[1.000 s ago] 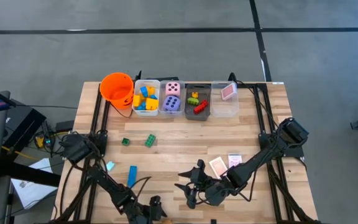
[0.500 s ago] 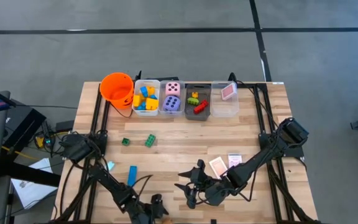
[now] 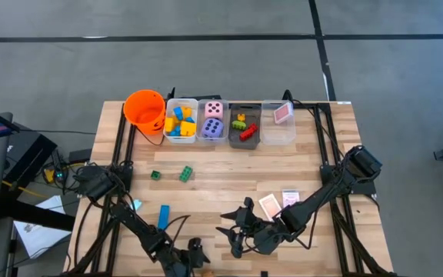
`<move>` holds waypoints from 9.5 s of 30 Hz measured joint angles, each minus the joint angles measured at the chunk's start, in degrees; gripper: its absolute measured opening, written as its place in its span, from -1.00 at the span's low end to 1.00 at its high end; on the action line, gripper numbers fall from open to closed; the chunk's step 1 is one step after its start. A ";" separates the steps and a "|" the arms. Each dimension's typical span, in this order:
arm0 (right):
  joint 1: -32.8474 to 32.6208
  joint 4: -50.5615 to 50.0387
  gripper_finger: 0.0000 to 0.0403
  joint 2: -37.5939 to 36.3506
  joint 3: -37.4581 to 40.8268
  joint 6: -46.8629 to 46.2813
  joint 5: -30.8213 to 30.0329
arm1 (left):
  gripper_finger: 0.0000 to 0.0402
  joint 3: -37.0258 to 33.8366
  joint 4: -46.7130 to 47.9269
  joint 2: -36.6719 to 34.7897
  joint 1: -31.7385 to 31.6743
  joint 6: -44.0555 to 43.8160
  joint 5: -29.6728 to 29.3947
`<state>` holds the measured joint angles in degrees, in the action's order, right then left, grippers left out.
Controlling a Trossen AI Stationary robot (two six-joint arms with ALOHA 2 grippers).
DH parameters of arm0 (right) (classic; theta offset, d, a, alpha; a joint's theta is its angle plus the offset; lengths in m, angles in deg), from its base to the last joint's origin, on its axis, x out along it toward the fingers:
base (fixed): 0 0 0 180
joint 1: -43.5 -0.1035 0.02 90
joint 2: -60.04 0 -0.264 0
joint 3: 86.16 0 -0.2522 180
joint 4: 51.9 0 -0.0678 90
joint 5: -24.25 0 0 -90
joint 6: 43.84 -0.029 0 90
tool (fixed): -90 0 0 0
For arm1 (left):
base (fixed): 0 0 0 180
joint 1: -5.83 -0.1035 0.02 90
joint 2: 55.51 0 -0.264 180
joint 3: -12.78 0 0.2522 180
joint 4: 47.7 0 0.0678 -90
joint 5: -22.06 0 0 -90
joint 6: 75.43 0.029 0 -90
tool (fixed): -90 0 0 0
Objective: Pick & Place Toys
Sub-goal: Put the brown game piece into the black bin, then put the green game piece into the black bin
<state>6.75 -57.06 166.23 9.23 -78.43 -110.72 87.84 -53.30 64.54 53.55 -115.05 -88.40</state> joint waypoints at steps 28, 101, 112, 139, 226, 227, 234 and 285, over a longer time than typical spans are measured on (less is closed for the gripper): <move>0.00 -0.02 -0.04 0.00 0.00 0.01 0.00 | -0.08 -0.17 1.55 0.09 -0.40 3.65 -2.05; 17.76 4.70 -0.04 0.00 0.00 57.31 1.62 | -0.33 -31.10 8.09 -53.30 -73.13 26.84 59.92; 20.95 4.50 -0.02 0.00 0.00 61.52 5.34 | -0.32 -31.10 7.31 -53.30 -63.10 22.61 58.46; 22.32 5.33 0.24 -0.02 -0.02 62.99 9.14 | -0.32 -31.06 3.83 -53.27 -59.14 19.66 54.92; 46.82 -30.92 0.02 -0.13 -0.02 15.03 -5.91 | 0.11 -31.05 20.94 -70.40 -77.39 33.81 42.46; 47.04 -30.94 0.07 -0.13 -0.02 15.05 -5.84 | 0.11 -31.06 20.93 -70.40 -77.39 33.81 42.46; 43.14 -22.00 0.24 -0.13 -0.02 25.67 -5.80 | 0.09 -31.06 20.45 -70.40 -77.37 33.81 41.33; 24.15 -9.26 0.18 0.07 1.75 23.45 -7.37 | 0.10 -41.86 9.72 -38.60 -36.86 1.43 -8.94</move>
<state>30.90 -66.33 166.30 10.98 -54.98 -118.08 45.98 -43.58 25.94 16.68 -113.61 -97.34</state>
